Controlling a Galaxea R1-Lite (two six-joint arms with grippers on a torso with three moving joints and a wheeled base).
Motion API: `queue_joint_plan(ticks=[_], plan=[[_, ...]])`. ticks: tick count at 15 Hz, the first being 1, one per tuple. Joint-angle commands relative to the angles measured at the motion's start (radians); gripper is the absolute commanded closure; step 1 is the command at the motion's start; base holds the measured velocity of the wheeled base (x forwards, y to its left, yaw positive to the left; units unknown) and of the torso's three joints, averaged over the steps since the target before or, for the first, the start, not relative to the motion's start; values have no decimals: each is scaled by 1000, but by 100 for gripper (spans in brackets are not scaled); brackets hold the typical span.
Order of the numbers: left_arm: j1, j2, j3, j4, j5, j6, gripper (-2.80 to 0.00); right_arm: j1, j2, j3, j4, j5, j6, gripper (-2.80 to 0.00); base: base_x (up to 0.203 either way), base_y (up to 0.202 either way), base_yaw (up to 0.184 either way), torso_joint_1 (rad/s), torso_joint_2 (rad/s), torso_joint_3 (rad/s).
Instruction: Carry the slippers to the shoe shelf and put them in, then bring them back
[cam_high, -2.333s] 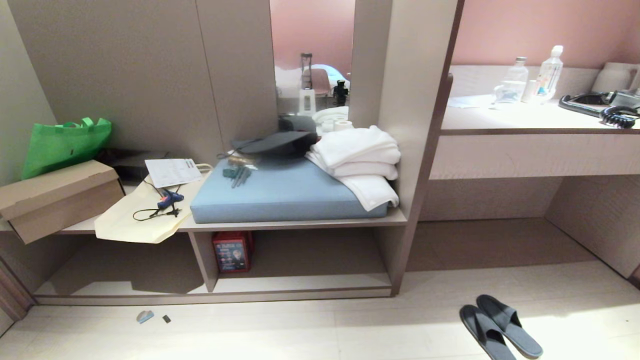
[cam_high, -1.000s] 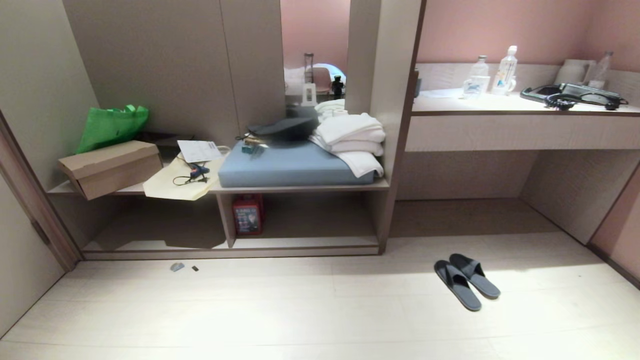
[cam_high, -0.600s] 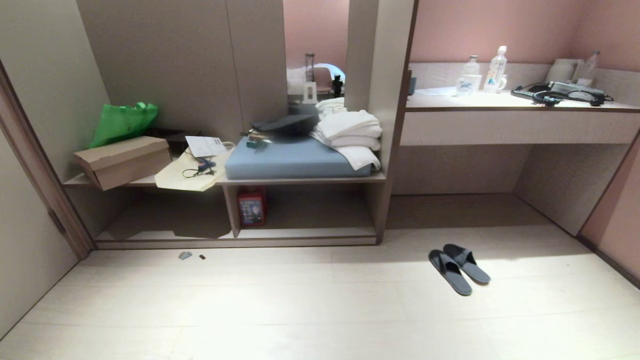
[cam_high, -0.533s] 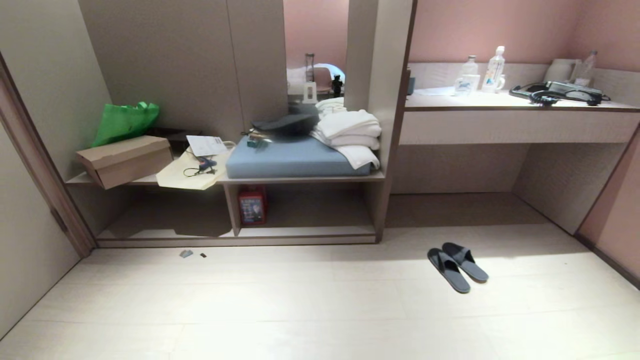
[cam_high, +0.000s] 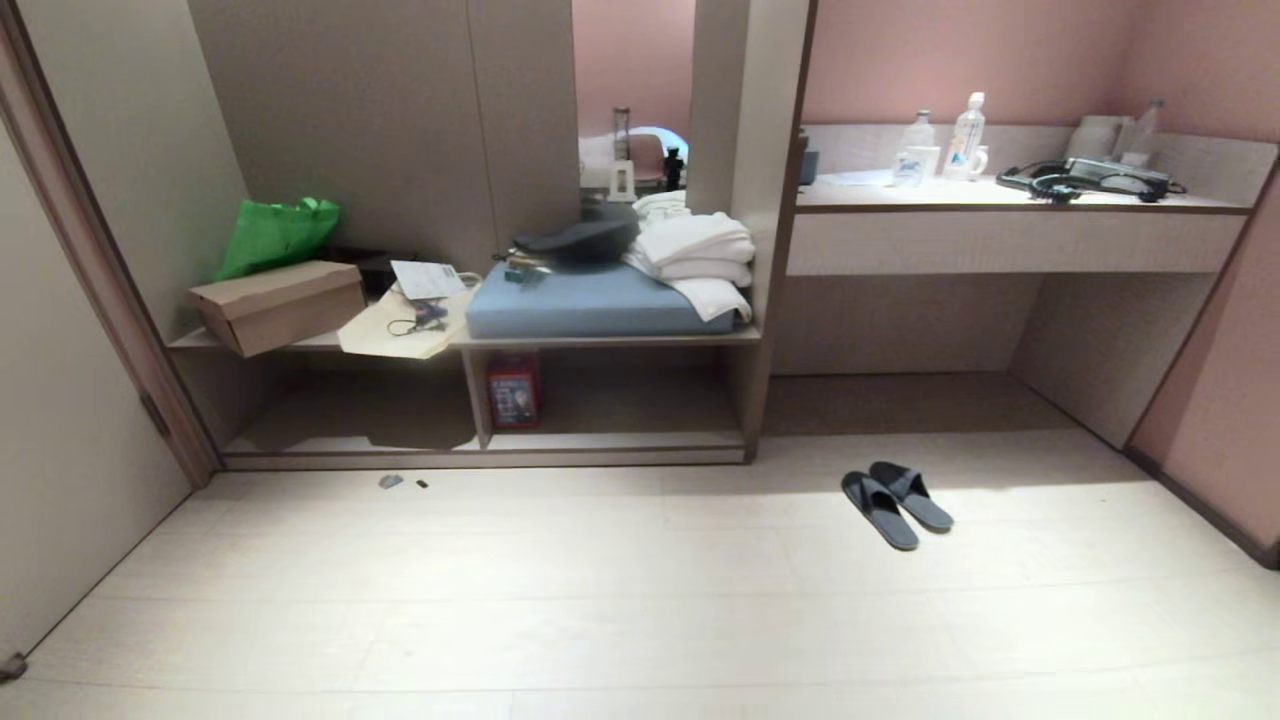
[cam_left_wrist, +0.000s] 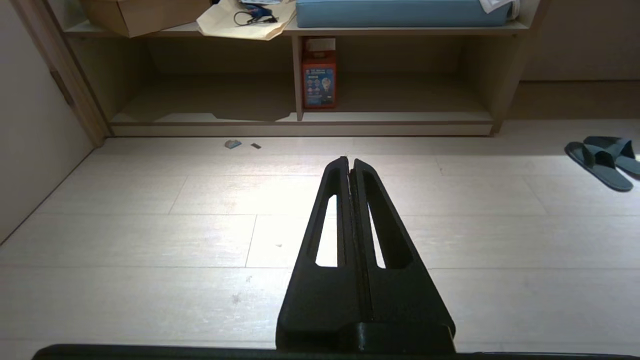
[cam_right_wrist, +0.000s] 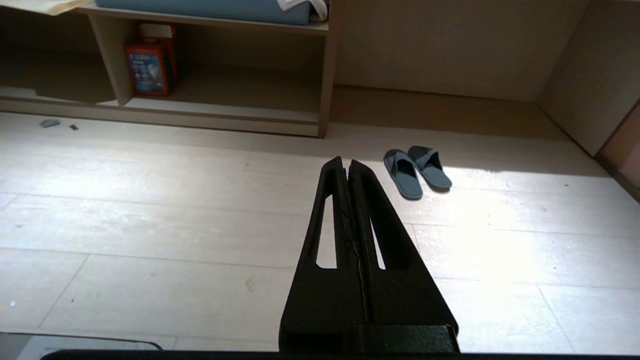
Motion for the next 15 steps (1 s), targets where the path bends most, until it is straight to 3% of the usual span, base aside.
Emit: queue_joint_plan(ticks=[1,15], plan=[[0,1,0,0,0,0,0,0,2,-1,0,1,-1,0,-194,0,2,2,6,1],[0,1,0,0,0,0,0,0,2,-1,0,1,-2,0,-197,0,1,2,3,1]])
